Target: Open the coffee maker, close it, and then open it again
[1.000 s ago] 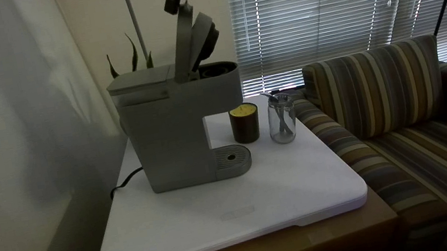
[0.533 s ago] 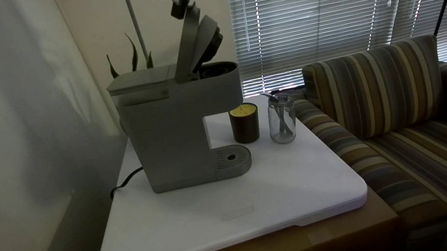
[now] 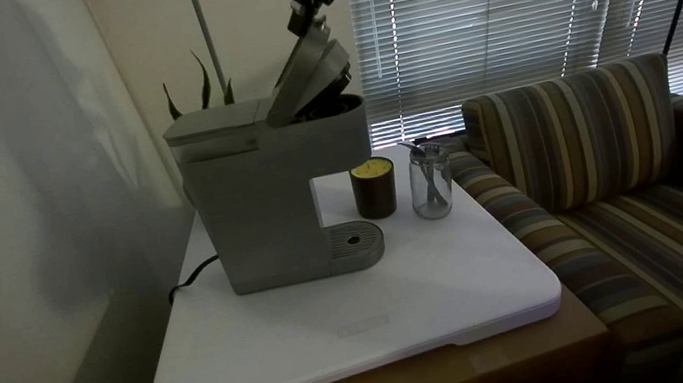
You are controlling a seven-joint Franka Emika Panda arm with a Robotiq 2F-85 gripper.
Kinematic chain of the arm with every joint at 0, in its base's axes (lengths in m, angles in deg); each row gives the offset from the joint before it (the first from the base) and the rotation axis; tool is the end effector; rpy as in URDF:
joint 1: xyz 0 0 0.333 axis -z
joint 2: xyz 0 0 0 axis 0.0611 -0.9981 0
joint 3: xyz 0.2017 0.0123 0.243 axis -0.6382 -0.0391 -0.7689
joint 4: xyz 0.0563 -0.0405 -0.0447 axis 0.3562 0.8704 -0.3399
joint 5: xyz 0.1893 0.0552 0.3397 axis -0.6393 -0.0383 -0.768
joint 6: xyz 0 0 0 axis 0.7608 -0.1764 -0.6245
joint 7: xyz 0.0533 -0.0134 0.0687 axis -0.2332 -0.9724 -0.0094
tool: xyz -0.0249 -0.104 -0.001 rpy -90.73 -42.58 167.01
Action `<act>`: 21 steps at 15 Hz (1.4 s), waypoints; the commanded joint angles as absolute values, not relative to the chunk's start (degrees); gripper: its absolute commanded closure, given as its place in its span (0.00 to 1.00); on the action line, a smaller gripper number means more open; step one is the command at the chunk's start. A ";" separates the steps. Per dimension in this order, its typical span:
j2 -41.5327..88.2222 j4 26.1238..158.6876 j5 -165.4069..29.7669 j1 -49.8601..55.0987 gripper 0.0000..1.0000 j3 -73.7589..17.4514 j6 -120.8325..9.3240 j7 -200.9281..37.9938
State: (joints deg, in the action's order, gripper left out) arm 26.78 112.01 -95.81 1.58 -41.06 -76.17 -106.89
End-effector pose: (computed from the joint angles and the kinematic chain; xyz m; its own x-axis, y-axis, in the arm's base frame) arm 0.6327 0.1010 0.4191 0.8448 0.1026 0.5251 0.2429 -0.9480 -0.2055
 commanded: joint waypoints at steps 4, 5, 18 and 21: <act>30.91 119.77 -108.80 3.00 1.00 -43.42 -80.40 -112.67; 31.12 120.25 -111.68 3.03 1.00 -43.78 -80.70 -114.34; 32.19 124.02 -145.30 1.99 1.00 -44.21 -86.39 -131.32; 31.53 123.61 -151.46 1.92 1.00 -44.31 -88.48 -133.49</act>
State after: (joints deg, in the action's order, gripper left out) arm 31.22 122.68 -145.70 1.49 -43.84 -86.11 -129.82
